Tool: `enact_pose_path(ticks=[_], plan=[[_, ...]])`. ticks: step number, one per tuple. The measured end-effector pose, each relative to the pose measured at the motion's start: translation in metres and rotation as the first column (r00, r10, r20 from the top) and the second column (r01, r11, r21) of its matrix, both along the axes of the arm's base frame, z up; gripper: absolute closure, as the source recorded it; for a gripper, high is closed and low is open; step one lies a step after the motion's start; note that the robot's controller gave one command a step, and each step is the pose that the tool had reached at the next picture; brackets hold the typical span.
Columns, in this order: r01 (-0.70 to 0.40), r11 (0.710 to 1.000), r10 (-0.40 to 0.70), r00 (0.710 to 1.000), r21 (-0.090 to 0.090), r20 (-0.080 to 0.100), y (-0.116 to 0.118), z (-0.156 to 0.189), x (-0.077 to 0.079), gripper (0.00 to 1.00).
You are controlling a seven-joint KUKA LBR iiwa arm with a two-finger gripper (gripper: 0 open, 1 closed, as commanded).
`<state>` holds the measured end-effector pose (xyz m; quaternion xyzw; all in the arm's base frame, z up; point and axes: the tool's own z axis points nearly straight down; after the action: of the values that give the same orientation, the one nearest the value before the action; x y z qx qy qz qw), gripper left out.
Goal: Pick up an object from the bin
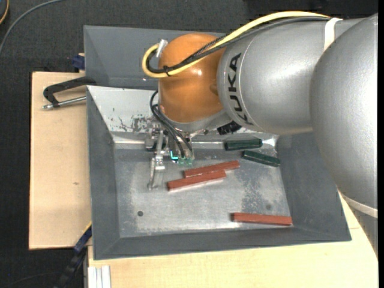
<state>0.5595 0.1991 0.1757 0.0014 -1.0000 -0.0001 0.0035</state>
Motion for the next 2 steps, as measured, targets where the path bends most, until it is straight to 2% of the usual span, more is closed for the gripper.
enact_pose_path(ticks=[1,2], plan=[[0.004,1.0,-0.004,1.0,-0.003,0.0,-0.056,-0.05,-0.035,0.0],[-0.003,1.0,0.003,1.0,-0.004,0.006,-0.139,-0.108,0.006,0.0]])
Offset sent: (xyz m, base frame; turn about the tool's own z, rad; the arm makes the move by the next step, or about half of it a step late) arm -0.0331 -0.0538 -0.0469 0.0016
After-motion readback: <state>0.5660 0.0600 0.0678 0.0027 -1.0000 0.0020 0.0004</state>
